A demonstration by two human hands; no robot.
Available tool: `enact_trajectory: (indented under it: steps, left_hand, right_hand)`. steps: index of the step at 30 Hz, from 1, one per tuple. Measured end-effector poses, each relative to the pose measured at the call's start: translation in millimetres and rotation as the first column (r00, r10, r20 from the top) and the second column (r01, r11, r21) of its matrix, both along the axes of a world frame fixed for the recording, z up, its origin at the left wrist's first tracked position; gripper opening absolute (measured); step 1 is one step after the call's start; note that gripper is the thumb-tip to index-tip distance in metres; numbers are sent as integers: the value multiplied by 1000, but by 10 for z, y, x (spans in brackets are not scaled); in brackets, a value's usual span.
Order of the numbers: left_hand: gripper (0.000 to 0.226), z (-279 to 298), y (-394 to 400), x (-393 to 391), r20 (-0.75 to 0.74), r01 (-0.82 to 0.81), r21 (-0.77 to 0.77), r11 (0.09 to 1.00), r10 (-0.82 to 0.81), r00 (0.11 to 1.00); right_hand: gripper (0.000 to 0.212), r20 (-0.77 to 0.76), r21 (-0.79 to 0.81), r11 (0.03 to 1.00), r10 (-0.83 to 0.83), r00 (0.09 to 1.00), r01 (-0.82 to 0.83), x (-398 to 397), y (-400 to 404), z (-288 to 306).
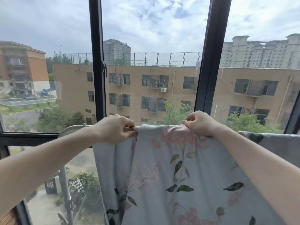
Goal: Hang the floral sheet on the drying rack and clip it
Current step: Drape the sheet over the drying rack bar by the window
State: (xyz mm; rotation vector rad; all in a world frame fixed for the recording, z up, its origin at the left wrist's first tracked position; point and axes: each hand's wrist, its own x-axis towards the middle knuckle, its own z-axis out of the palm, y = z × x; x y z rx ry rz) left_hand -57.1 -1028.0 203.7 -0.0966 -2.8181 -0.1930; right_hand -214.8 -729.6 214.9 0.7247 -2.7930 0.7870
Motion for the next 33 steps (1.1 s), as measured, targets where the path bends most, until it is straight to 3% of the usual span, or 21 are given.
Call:
enact_trajectory:
  steps: [3,6,9,11,14,17,19,22,26,30,33]
  left_hand:
    - [22,-98,-71,-24,-112,49,34,998,-45,993]
    - [21,-124,-74,-37,-156,102,35,994,-95,983]
    - [23,-174,-109,-32,-215,171,19,985,-163,963]
    - [22,-174,-150,-24,-259,191,31,981,-177,950]
    - [13,-135,-144,-13,-324,196,13,980,-182,929]
    - [22,-104,-147,-20,-340,146,-160,976,-193,920]
    - [20,-33,-247,-6,-351,101,-193,976,-165,922]
    - [20,188,-457,92,-415,-18,-175,984,-57,908]
    - [21,563,-810,192,-474,-273,-97,957,197,858]
    - [27,720,-1068,52,-328,-510,-56,858,467,821]
    - [27,566,-1073,-68,-140,-572,-83,816,559,817]
  right_hand:
    - [25,-80,-155,967,192,978,-202,302,-297,-10]
    - [33,-21,-83,944,318,948,-318,499,-553,-34]
    - [47,24,14,950,313,949,-313,472,-612,-84]
    - [53,55,-45,950,312,948,-310,440,-602,-97]
    - [42,142,-89,949,313,939,-302,420,-591,-32]
    - [40,193,-73,965,262,946,-252,398,-593,39]
    - [39,205,-133,969,231,951,-206,350,-576,55]
    - [42,201,-282,954,157,967,-96,236,-520,59]
    - [43,206,-366,930,119,971,-36,106,-498,16]
    - [42,234,-295,955,86,969,-13,94,-564,21]
    - [39,199,-144,989,73,977,-45,132,-601,25]
